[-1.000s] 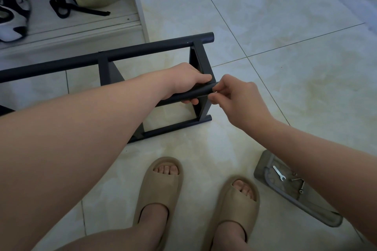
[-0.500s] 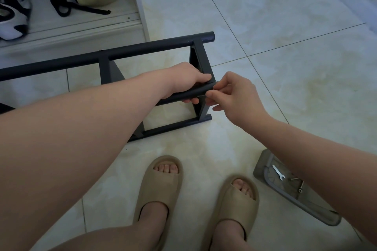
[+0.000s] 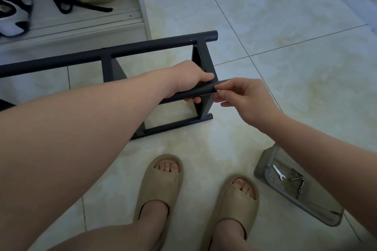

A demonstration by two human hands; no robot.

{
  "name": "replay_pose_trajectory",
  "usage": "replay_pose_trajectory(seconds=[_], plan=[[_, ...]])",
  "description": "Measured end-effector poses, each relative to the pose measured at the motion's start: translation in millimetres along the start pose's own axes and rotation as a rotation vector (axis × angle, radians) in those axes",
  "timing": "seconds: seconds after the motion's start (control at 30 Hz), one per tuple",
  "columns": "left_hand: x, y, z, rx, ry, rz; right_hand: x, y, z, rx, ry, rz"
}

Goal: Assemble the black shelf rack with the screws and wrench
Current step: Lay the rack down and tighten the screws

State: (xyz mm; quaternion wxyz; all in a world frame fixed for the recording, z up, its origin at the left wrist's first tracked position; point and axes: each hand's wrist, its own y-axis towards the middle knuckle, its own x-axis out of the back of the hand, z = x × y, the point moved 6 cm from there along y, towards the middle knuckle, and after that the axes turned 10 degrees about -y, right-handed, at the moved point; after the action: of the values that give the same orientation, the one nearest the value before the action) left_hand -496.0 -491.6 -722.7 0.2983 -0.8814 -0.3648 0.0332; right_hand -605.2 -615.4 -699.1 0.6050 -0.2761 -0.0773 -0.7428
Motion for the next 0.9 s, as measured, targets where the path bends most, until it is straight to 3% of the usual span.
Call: replay_pose_trajectory(seconds=[0.17, 0.33, 0.53, 0.67, 0.9], plan=[[0, -1, 0, 0.006, -0.002, -0.001, -4, 0, 3, 0.000, -0.103, -0.092], [1, -2, -1, 0.011, -0.008, 0.003, -7, 2, -1, -0.124, 0.068, -0.132], [3, -2, 2, -0.005, -0.057, -0.019, 3, 12, -3, -0.163, -0.156, -0.116], [3, -3, 0, -0.019, -0.033, -0.062, 6, 13, 5, -0.076, -0.412, -0.143], [1, -44, -19, -0.337, 0.486, -0.578, 16, -21, 1, 0.102, -0.528, -0.002]])
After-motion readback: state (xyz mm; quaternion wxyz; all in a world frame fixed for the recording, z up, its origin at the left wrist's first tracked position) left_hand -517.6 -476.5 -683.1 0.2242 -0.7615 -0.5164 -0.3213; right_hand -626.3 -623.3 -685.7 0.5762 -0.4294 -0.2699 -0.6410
